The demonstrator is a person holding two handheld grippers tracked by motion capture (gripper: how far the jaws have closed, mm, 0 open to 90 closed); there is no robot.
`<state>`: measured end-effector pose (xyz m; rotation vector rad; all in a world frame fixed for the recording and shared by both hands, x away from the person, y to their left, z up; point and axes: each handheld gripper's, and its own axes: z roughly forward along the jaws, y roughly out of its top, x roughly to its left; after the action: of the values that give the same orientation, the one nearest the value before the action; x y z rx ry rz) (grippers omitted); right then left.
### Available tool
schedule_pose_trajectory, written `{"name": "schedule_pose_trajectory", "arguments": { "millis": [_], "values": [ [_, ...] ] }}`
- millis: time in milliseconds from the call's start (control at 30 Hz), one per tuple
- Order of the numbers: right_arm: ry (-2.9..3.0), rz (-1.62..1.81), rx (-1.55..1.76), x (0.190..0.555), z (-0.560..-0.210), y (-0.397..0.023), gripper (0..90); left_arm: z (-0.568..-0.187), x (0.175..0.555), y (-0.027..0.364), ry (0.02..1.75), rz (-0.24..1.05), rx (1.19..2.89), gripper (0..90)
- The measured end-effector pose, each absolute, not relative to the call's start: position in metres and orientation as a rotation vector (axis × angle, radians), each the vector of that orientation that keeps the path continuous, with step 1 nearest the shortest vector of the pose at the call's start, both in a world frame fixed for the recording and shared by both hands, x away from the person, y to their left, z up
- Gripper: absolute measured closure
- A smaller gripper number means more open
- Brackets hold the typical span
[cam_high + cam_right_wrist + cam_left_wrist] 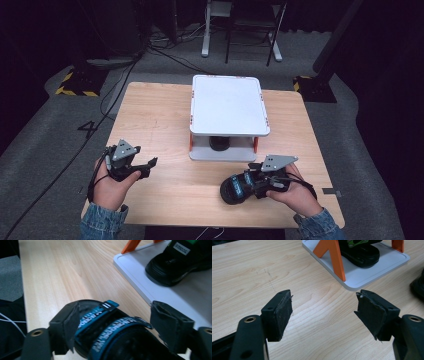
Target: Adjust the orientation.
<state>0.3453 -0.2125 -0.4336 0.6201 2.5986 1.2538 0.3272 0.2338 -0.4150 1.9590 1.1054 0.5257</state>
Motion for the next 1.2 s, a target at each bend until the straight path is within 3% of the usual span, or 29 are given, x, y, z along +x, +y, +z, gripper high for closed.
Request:
{"name": "schedule_pose_trajectory", "arguments": {
  "millis": [233,567,667,1200],
  "values": [
    [2.613,1.204,0.684,0.356,-0.450,-0.217,25.5,-0.417,0.327,0.233,1.104,0.521,1.959,28.6],
    [2.601,1.160,0.720,0.352,-0.443,-0.218,58.5,-0.420,0.328,0.230,1.097,0.512,1.971,28.6],
    [2.589,1.132,0.742,0.351,-0.441,-0.215,64.0,-0.419,0.328,0.230,1.095,0.512,1.972,28.6],
    [2.216,1.149,1.194,0.359,-0.432,-0.259,65.6,-0.420,0.332,0.224,1.078,0.505,1.978,28.7]
  ]
}}
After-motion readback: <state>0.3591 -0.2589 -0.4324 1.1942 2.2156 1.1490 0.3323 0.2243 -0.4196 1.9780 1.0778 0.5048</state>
